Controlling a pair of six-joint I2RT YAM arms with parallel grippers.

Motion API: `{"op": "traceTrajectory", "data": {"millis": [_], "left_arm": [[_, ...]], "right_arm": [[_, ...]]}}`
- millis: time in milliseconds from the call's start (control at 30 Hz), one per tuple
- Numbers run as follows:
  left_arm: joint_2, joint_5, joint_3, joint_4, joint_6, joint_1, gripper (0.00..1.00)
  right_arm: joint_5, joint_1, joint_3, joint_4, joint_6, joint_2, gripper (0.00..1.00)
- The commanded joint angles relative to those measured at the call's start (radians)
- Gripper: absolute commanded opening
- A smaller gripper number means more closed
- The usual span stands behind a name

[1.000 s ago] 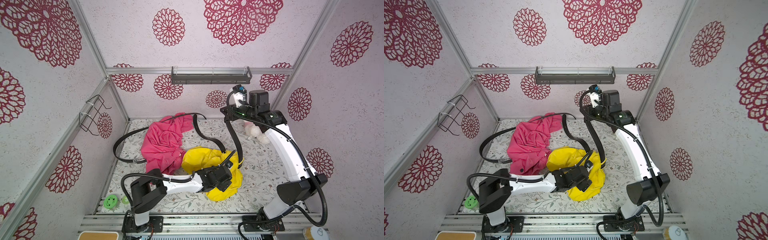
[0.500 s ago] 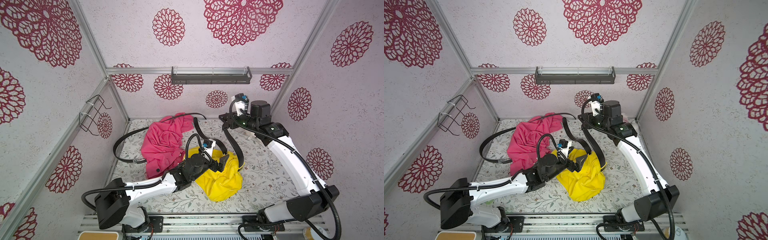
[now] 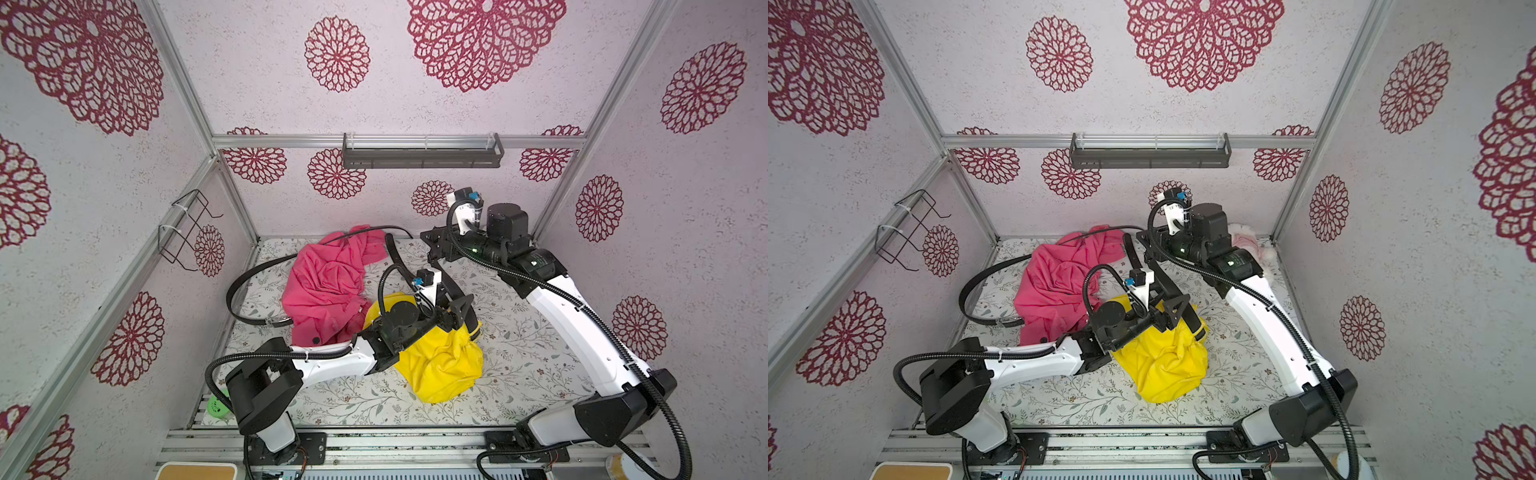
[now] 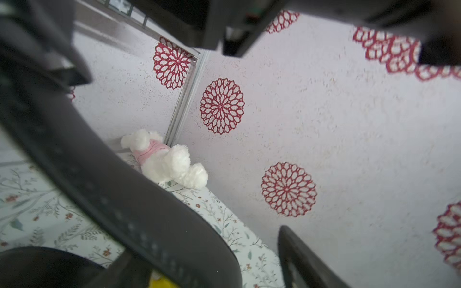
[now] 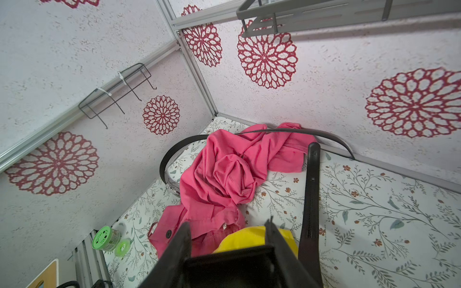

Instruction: Remove the belt from the trousers

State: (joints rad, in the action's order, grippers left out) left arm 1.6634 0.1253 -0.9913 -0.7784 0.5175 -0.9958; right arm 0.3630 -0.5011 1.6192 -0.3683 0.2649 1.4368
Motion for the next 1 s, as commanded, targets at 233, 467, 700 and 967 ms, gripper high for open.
{"op": "traceTrajectory", "data": {"millis": [233, 467, 700, 967], "left_arm": [[-0.100, -0.003, 0.152, 0.041, 0.045, 0.039, 0.00], [-0.320, 0.058, 0.316, 0.344, 0.023, 0.040, 0.00], [-0.480, 0.101, 0.374, 0.572, 0.048, 0.040, 0.00], [-0.581, 0.156, 0.410, 0.690, 0.064, 0.042, 0.00]], "right_arm": [[-0.024, 0.006, 0.032, -0.098, -0.036, -0.050, 0.17], [-0.122, 0.087, 0.028, -0.256, -0.131, -0.094, 0.99], [-0.195, 0.115, -0.245, -0.223, -0.132, -0.139, 0.99], [-0.262, 0.117, -0.586, -0.147, -0.120, -0.176, 0.99]]}}
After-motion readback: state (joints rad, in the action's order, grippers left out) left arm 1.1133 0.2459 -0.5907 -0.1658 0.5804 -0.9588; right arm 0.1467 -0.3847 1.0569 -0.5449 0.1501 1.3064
